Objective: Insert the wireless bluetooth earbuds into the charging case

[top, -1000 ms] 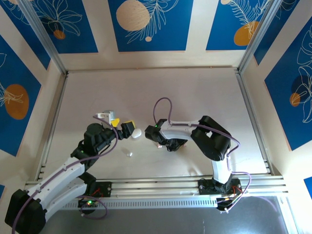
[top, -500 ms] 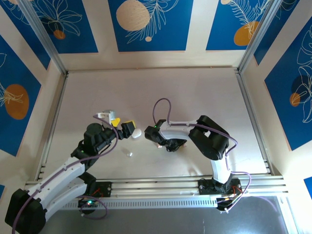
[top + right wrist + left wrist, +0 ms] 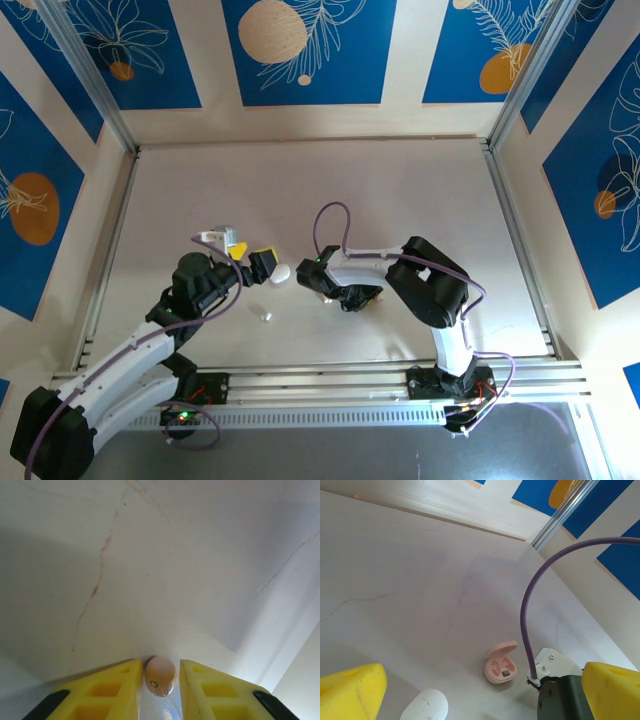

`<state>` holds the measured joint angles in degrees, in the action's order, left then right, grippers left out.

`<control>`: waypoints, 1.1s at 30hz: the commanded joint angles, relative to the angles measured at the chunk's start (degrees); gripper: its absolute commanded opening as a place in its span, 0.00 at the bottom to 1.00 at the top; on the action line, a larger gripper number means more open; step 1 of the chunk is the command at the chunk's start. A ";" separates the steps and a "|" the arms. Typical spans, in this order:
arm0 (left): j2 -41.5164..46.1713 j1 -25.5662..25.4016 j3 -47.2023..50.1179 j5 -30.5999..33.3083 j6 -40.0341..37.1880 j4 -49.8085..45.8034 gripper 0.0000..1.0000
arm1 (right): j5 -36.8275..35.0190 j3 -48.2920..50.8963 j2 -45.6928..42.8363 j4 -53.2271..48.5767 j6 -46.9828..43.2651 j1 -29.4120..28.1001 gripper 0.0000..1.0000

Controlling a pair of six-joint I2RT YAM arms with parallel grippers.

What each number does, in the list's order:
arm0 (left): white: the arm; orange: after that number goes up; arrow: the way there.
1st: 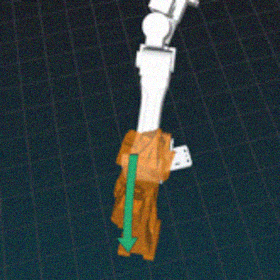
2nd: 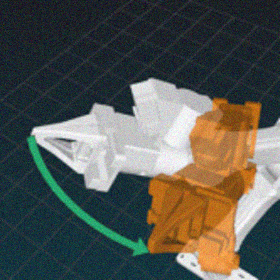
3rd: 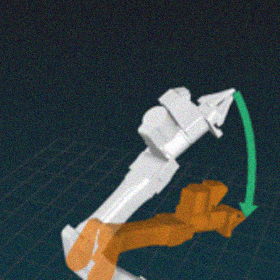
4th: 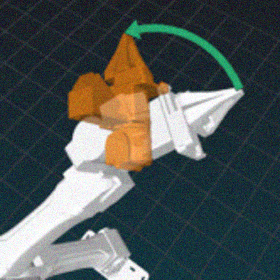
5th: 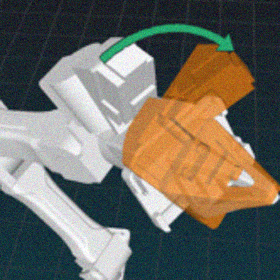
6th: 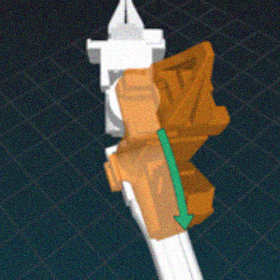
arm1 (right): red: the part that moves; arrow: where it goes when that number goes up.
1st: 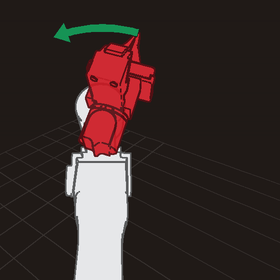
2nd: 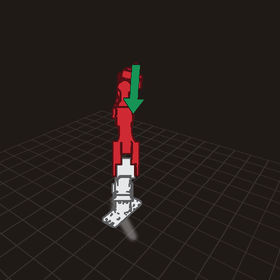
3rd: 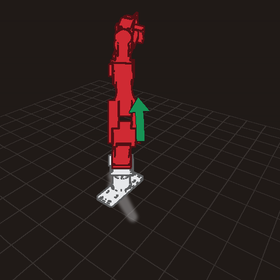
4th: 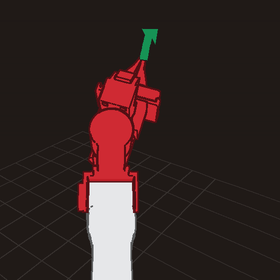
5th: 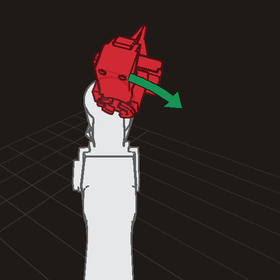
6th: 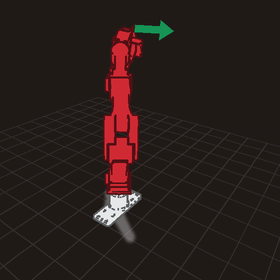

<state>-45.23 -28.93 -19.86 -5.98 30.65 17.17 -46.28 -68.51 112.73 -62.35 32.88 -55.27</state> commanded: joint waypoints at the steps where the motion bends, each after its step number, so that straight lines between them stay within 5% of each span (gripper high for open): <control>1: -0.07 0.71 0.52 -1.14 0.55 1.64 1.00 | -0.28 0.71 0.78 -1.11 0.92 0.19 0.26; 27: 0.50 0.71 0.52 -1.49 0.62 1.46 1.00 | 0.89 1.54 -0.38 -0.41 0.86 1.05 0.26; 33: 0.58 0.71 0.52 -1.49 0.60 1.46 1.00 | 0.80 1.29 -0.49 -0.77 1.32 1.17 0.19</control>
<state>-45.19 -28.93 -19.86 -6.02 31.20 17.17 -45.69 -67.59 112.71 -62.37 33.10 -54.57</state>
